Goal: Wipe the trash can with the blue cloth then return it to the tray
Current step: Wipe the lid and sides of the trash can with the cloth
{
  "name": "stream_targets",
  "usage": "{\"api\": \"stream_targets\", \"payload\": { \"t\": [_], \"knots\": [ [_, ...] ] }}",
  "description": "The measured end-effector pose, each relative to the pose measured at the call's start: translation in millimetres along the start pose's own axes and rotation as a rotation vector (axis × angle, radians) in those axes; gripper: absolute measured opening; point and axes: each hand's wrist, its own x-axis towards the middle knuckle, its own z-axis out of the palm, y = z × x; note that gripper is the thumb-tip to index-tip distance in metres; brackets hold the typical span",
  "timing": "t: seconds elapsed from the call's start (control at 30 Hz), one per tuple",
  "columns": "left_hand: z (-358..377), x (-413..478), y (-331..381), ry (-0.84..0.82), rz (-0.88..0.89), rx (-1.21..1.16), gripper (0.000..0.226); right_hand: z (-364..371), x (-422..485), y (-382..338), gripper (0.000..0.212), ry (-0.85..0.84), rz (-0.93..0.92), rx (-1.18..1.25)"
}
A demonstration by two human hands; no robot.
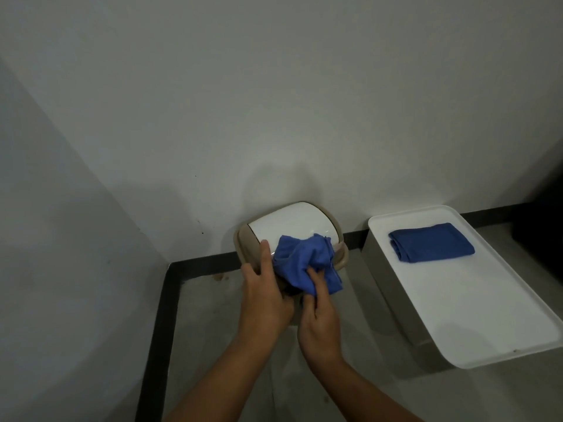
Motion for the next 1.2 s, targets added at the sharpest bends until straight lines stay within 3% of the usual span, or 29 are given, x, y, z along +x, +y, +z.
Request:
{"api": "stream_targets", "payload": {
  "t": [0.13,0.27,0.33,0.57,0.83,0.97,1.07,1.2],
  "knots": [
    [-13.0,7.0,-9.0,-0.06,0.015,-0.009,0.087,-10.2,-7.7,-0.7,0.03,0.117,0.035,0.129],
    [-45.3,33.5,-29.8,0.144,0.108,-0.036,0.058,-42.3,18.5,-22.0,0.033,0.406,0.104,0.321],
    [-58.7,56.0,-38.9,0.145,0.082,-0.105,0.049,-58.8,38.4,-33.0,0.033,0.509,0.08,0.357],
    [-40.4,97.1,-55.4,-0.2,-0.054,-0.142,0.059,-34.5,58.3,-33.7,0.034,0.324,0.17,0.28],
    [-43.7,81.2,-65.9,-0.163,-0.015,-0.164,0.054,11.7,14.4,-32.3,0.039,0.327,0.265,0.36],
    [-58.0,64.1,-68.3,-0.151,0.031,-0.047,0.066,14.7,1.0,-25.4,0.035,0.311,0.279,0.381],
    [-64.7,44.4,-72.5,-0.232,0.049,0.026,0.062,5.0,11.4,-26.6,0.032,0.298,0.265,0.353],
    [-70.7,27.1,-79.0,-0.219,-0.002,0.094,0.086,0.8,41.4,-33.2,0.032,0.228,0.244,0.26]
  ]
}}
